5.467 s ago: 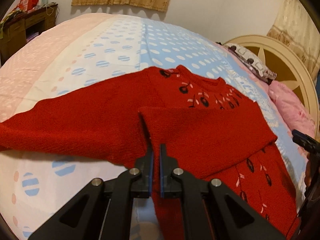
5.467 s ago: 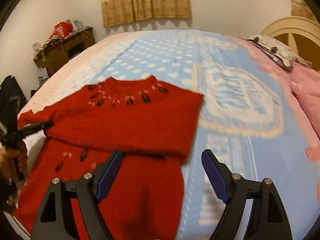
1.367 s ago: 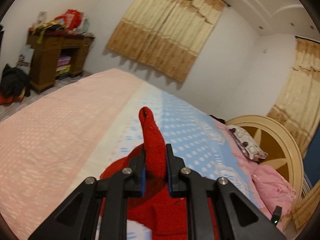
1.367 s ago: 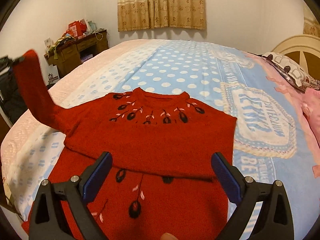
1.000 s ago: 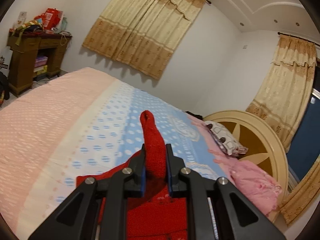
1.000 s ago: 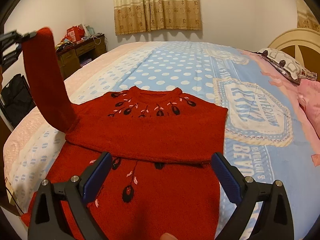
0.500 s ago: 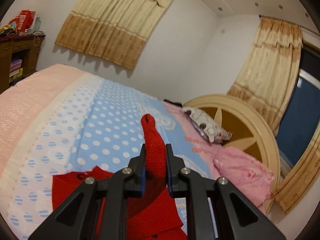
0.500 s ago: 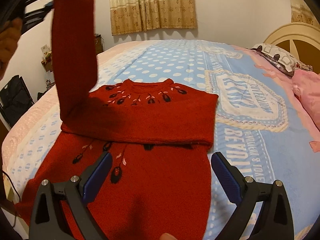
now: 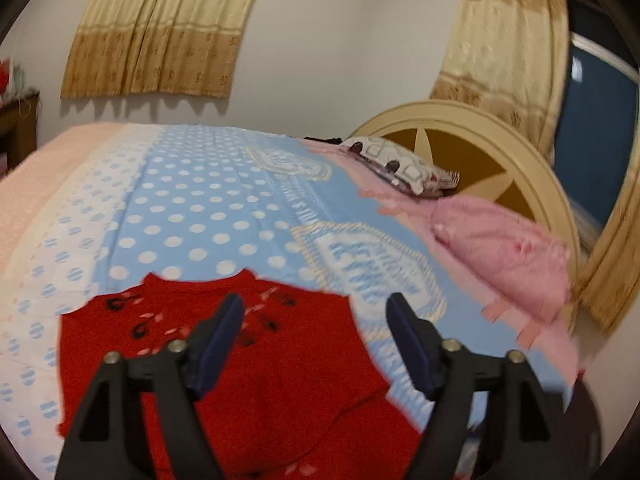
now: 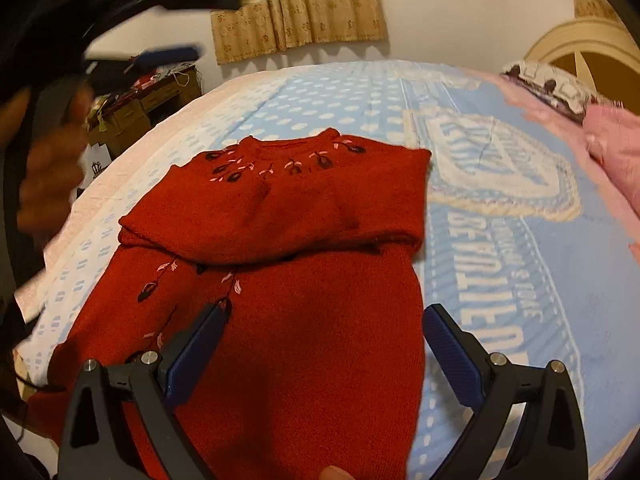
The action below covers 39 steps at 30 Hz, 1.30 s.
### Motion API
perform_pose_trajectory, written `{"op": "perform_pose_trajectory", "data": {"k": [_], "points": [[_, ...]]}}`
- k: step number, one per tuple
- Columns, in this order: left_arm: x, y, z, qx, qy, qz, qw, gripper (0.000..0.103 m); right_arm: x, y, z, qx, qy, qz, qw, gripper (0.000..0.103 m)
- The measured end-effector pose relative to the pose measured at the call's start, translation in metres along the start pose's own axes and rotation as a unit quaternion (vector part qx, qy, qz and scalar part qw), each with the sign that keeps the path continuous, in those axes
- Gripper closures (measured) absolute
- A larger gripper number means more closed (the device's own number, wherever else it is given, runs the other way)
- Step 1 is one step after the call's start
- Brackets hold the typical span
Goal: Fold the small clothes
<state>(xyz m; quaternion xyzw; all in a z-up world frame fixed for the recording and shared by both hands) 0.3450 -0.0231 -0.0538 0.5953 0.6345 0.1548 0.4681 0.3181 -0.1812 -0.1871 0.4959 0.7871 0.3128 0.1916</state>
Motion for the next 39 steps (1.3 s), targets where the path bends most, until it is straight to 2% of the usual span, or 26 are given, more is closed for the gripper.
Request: {"op": "perform_pose_trajectory", "data": {"k": [2,4,5,7,10,12,14,15,17,19,21,25,28,30,31,34,39], "points": [[0.02,-0.013,-0.011,0.002,0.036,0.016,0.9992,0.024,-0.005,-0.002,-0.003,-0.005,0.005,0.014,1.0,0.004],[0.046,-0.026,-0.021,0.004,0.074,0.029,0.9968,0.018,-0.011,-0.002,-0.007,-0.005,0.011,0.022,1.0,0.004],[0.068,-0.037,-0.03,0.0,0.108,0.034,0.9936,0.014,-0.012,-0.002,-0.008,-0.003,0.011,0.021,1.0,0.004],[0.099,-0.05,-0.041,0.0,0.143,0.029,0.9892,0.01,-0.017,0.002,-0.011,0.0,0.001,0.014,1.0,0.004],[0.15,-0.069,-0.05,0.014,0.223,0.011,0.9747,0.01,-0.029,0.018,-0.011,-0.001,-0.002,0.023,1.0,0.004],[0.181,-0.08,-0.05,0.031,0.25,-0.018,0.9675,0.01,-0.038,0.036,-0.006,0.0,0.011,0.041,0.999,0.004],[0.201,-0.088,-0.05,0.045,0.257,-0.055,0.9637,0.01,-0.046,0.051,0.004,0.008,0.028,0.058,0.998,0.004],[0.208,-0.092,-0.05,0.052,0.247,-0.078,0.9644,0.01,-0.05,0.062,0.012,0.013,0.031,0.067,0.997,0.005],[0.212,-0.094,-0.048,0.062,0.228,-0.1,0.9665,0.01,-0.049,0.075,0.024,0.022,0.026,0.059,0.998,0.02],[0.207,-0.092,-0.049,0.06,0.214,-0.101,0.9697,0.01,-0.044,0.086,0.044,0.043,0.03,0.052,0.997,0.027],[0.203,-0.093,-0.044,0.068,0.2,-0.089,0.9733,0.01,-0.039,0.09,0.059,0.058,0.036,0.048,0.996,0.028],[0.208,-0.096,-0.024,0.1,0.208,-0.078,0.9699,0.01,-0.027,0.089,0.096,0.096,0.025,0.027,0.995,0.03],[0.218,-0.099,-0.012,0.115,0.217,-0.083,0.9658,0.007,-0.021,0.083,0.116,0.115,0.014,0.008,0.993,0.047],[0.218,-0.1,-0.012,0.11,0.224,-0.08,0.965,0.006,-0.019,0.08,0.12,0.117,-0.002,-0.007,0.993,0.064],[0.217,-0.1,-0.012,0.109,0.226,-0.075,0.965,0.005,-0.019,0.079,0.119,0.117,0.002,-0.009,0.993,0.076],[0.218,-0.102,-0.015,0.105,0.219,-0.08,0.9668,0.004,-0.023,0.08,0.106,0.102,-0.002,-0.01,0.995,0.091],[0.219,-0.102,-0.015,0.1,0.221,-0.08,0.9667,0.004,-0.037,0.078,0.081,0.077,-0.009,0.004,0.997,0.093]]}}
Point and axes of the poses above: each gripper's, at about its wrist camera, not at the fingertips, and z roughly the way its jaws point, x to its left, y to its top, the point moved 3 cm from there along z, roughly the way its jaws point, and after that the axes turned 10 degrees about -z, right-handed, at the moved point
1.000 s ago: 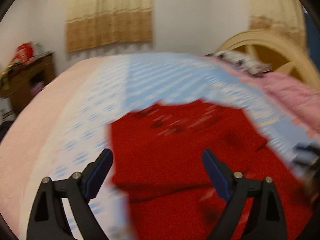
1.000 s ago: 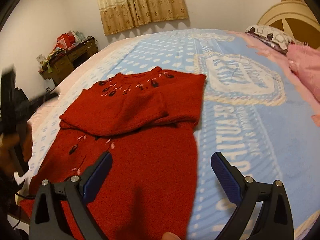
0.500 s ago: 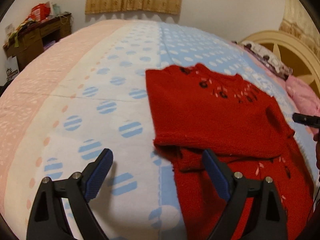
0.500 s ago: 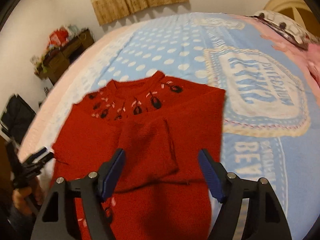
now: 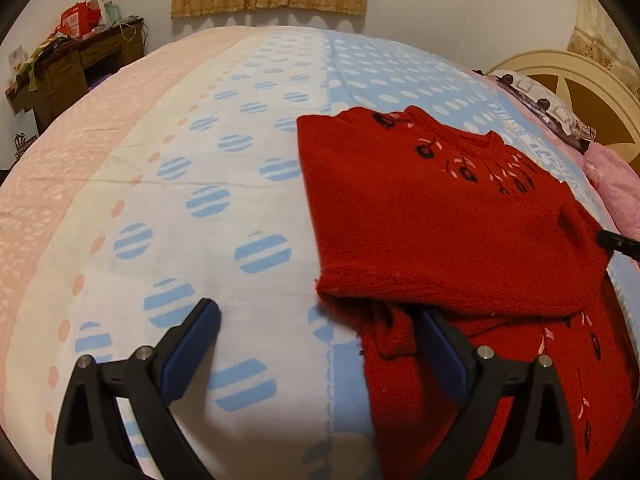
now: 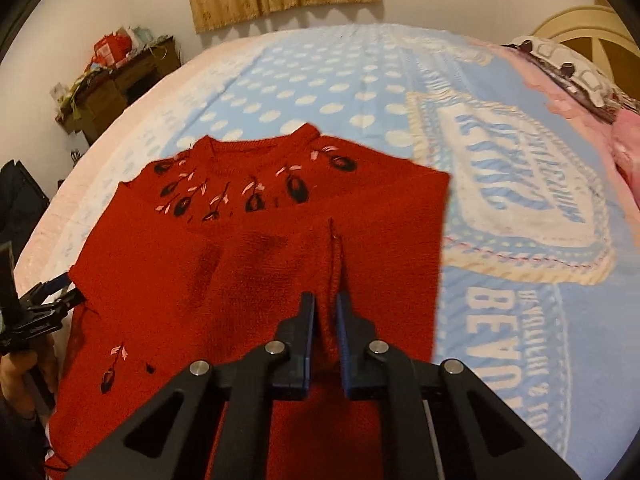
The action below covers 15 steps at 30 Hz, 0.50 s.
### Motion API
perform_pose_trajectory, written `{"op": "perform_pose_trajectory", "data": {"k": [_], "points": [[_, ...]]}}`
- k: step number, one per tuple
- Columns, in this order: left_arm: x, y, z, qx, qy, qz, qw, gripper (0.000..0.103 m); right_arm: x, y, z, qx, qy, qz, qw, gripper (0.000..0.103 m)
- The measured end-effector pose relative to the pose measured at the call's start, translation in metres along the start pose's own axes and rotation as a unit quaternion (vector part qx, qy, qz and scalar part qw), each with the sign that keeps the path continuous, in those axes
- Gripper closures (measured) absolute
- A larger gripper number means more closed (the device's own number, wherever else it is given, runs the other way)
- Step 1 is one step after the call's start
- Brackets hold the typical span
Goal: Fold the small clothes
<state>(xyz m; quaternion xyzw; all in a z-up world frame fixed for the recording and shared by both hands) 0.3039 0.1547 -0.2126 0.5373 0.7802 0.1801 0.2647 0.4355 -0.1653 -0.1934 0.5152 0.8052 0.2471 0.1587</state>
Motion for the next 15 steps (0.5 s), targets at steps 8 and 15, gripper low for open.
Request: {"op": "perform_pose_trajectory", "data": {"k": [8,15], "points": [[0.001,0.002,0.001,0.0,0.0,-0.004,1.0,0.003,-0.024,-0.019,-0.006,0.008,-0.02,0.034,0.999,0.096],[-0.001,0.001,0.003,0.001,0.007,0.004,1.0,0.0,-0.031,-0.025,-0.019,-0.008,-0.014,0.047,0.999,0.092]]}}
Point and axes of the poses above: each gripper's, at about its wrist camera, not at the fingertips, and z roughly the way its jaws point, x to its left, y to its top, the point moved 3 cm from there along z, roughly the way its jaws point, and after that the axes turned 10 degrees about -z, right-handed, at the moved point
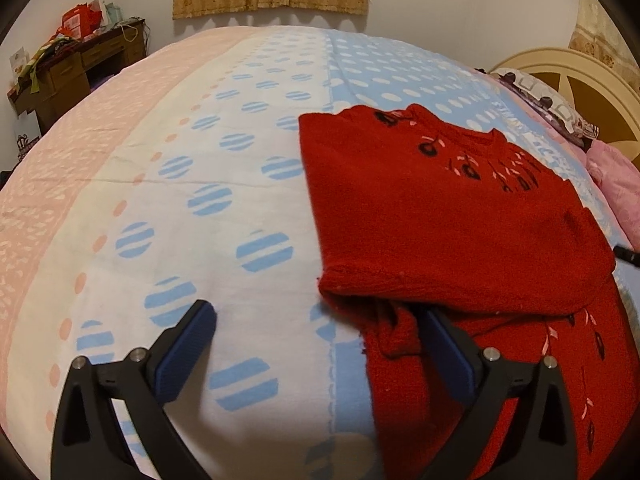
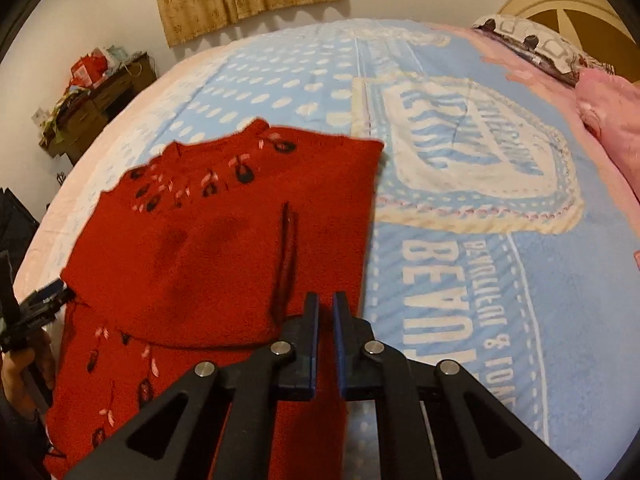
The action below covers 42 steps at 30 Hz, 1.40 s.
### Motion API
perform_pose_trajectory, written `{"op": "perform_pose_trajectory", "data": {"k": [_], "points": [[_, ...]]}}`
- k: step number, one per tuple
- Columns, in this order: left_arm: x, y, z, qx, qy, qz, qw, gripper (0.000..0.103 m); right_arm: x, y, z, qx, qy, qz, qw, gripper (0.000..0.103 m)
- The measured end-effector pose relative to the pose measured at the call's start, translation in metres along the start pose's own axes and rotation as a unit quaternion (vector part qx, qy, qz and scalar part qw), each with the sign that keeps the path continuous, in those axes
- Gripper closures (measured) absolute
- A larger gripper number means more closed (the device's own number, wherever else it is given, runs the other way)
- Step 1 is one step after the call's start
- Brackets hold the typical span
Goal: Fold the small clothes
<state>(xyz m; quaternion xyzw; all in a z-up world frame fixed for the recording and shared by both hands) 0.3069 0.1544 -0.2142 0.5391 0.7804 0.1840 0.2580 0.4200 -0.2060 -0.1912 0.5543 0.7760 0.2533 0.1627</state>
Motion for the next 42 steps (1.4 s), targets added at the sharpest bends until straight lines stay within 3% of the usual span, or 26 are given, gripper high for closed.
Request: {"op": "perform_pose_trajectory", "data": {"k": [1,2,3,9,14,16,20,24,28,31,33,34,35,36,40,42], "points": [[0.0,0.0,0.0,0.0,0.0,0.0,1.0,0.0,0.005,0.005,-0.003,-0.006,0.009,-0.009,1.0,0.062],[0.001,0.0,0.0,0.0,-0.001,-0.001,1.0,0.0,0.011,0.008,-0.004,-0.005,0.02,-0.019,1.0,0.012],[0.001,0.0,0.0,0.0,-0.002,-0.002,1.0,0.0,0.017,0.01,-0.004,-0.008,0.035,-0.027,0.999,0.004],[0.001,-0.001,0.0,-0.003,-0.001,-0.001,1.0,0.0,0.038,0.018,0.014,-0.003,0.034,-0.046,0.998,0.007],[0.0,-0.001,-0.001,-0.003,-0.001,-0.001,1.0,0.0,0.039,0.011,0.043,0.038,0.025,-0.056,0.997,0.084],[0.0,-0.001,-0.001,-0.004,-0.001,-0.002,1.0,0.0,0.036,0.01,0.035,0.024,0.025,-0.048,0.998,0.097],[0.001,-0.001,-0.001,-0.003,-0.001,-0.002,1.0,0.0,0.028,0.006,0.004,-0.014,0.0,-0.048,0.999,0.097],[0.001,-0.001,0.0,-0.002,0.0,-0.002,1.0,0.0,0.016,-0.003,-0.01,-0.026,-0.027,-0.045,0.998,0.098],[0.0,0.0,0.001,0.0,0.006,0.001,1.0,0.0,0.005,-0.012,0.013,0.012,-0.011,-0.029,0.999,0.097],[0.001,0.0,-0.001,0.002,0.001,-0.006,1.0,0.0,0.004,-0.013,0.01,-0.004,0.001,-0.018,1.0,0.096],[0.006,0.002,-0.008,-0.001,-0.007,-0.021,0.9998,0.0,0.002,-0.011,0.007,-0.006,0.019,-0.006,1.0,0.088],[0.008,0.002,-0.015,-0.007,-0.011,-0.03,0.9995,0.0,0.0,-0.011,0.003,-0.008,0.018,-0.004,1.0,0.066],[0.011,0.002,-0.024,-0.016,-0.018,-0.039,0.9989,0.0,-0.001,-0.01,-0.001,-0.012,0.013,-0.003,1.0,0.033],[0.012,0.003,-0.037,-0.03,-0.029,-0.042,0.9982,0.0,-0.003,-0.009,-0.007,-0.02,0.006,-0.003,1.0,0.025],[0.006,0.017,-0.057,-0.064,-0.026,-0.032,0.9971,0.0,0.005,0.0,-0.025,-0.049,-0.027,-0.034,0.998,0.024],[0.002,0.03,-0.05,-0.068,-0.018,-0.024,0.9972,0.0,0.014,0.005,-0.027,-0.058,-0.009,-0.045,0.997,0.024]]}}
Point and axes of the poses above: each gripper's, at about its wrist camera, not at the fingertips, and z roughly the way its jaws point, x to its left, y to its top, the point moved 3 cm from there along z, roughly the way its jaws point, and after that the axes turned 10 degrees about -z, right-handed, at the moved point
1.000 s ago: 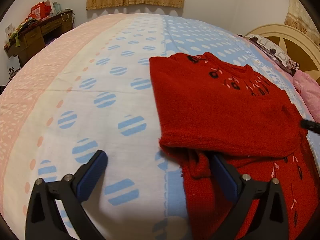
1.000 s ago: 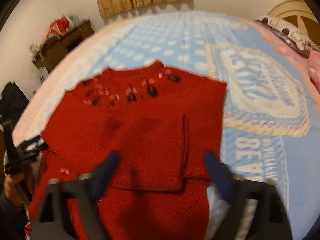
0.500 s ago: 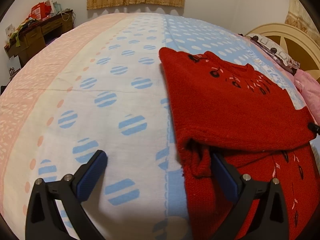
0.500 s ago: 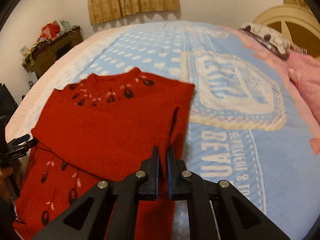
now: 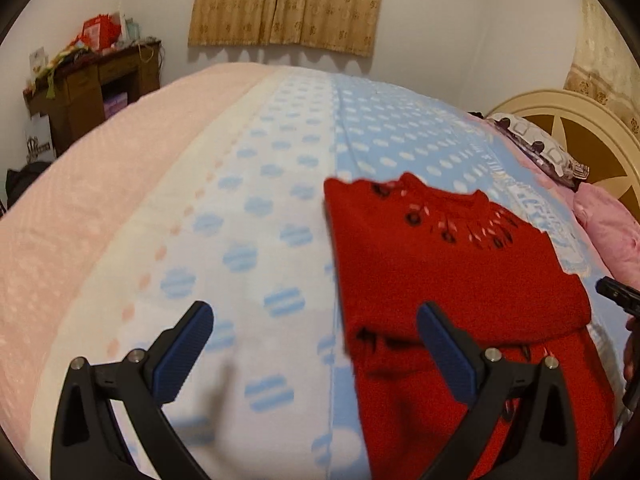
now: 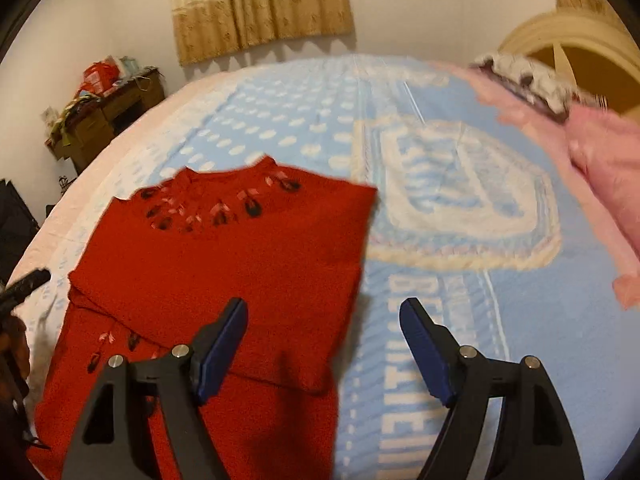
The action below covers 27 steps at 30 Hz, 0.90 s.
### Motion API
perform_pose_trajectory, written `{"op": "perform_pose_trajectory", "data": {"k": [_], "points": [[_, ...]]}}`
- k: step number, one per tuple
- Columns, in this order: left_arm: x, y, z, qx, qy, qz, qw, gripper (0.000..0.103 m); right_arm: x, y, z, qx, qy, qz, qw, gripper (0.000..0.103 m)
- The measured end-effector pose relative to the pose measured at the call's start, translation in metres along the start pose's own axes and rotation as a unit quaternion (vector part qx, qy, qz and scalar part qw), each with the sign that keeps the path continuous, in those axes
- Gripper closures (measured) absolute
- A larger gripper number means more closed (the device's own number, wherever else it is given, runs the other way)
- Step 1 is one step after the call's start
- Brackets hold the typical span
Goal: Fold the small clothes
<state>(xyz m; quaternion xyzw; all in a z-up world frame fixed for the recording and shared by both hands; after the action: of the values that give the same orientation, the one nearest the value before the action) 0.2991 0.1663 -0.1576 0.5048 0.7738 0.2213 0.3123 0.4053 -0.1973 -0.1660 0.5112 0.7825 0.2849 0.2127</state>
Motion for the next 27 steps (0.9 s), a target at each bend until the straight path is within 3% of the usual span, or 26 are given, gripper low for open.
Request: {"op": "perform_pose_trajectory", "data": {"k": [4,6,8,10,14,17,27], "points": [[-0.001,0.001,0.042,0.045,0.045,0.022,0.9977,0.0,0.032,0.006,0.028,0.029,0.068,-0.023,0.997,0.024],[0.004,-0.01,0.061,0.061,0.056,0.028,0.9962,0.0,0.039,0.001,0.049,0.056,0.078,-0.024,0.995,0.024],[0.014,-0.011,0.062,0.064,0.034,-0.003,0.9974,0.0,0.041,-0.008,0.069,0.082,0.061,-0.034,0.994,0.024],[0.018,-0.01,0.06,0.064,0.032,-0.013,0.9973,0.0,0.047,-0.008,0.068,0.073,0.042,-0.059,0.995,0.024],[0.015,-0.013,0.061,0.059,0.037,-0.004,0.9976,0.0,0.053,-0.003,0.052,0.057,0.036,-0.059,0.996,0.024],[0.014,-0.016,0.06,0.057,0.033,-0.006,0.9978,0.0,0.049,-0.012,0.061,0.08,0.026,-0.061,0.995,0.024],[0.013,-0.014,0.048,0.053,0.029,-0.008,0.9981,0.0,0.055,-0.023,0.052,0.078,0.004,-0.085,0.993,0.024]]}}
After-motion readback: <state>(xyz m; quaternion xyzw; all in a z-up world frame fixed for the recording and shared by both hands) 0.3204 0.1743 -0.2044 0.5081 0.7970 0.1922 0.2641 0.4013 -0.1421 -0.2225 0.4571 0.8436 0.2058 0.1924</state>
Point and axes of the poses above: each gripper's, at about its wrist camera, not at the fingertips, and z roughly the way its jaws point, x to its left, y to its top, the point moved 3 cm from there along z, roughly the way its jaws point, and after that the axes turned 10 degrees about -z, right-handed, at the moved point
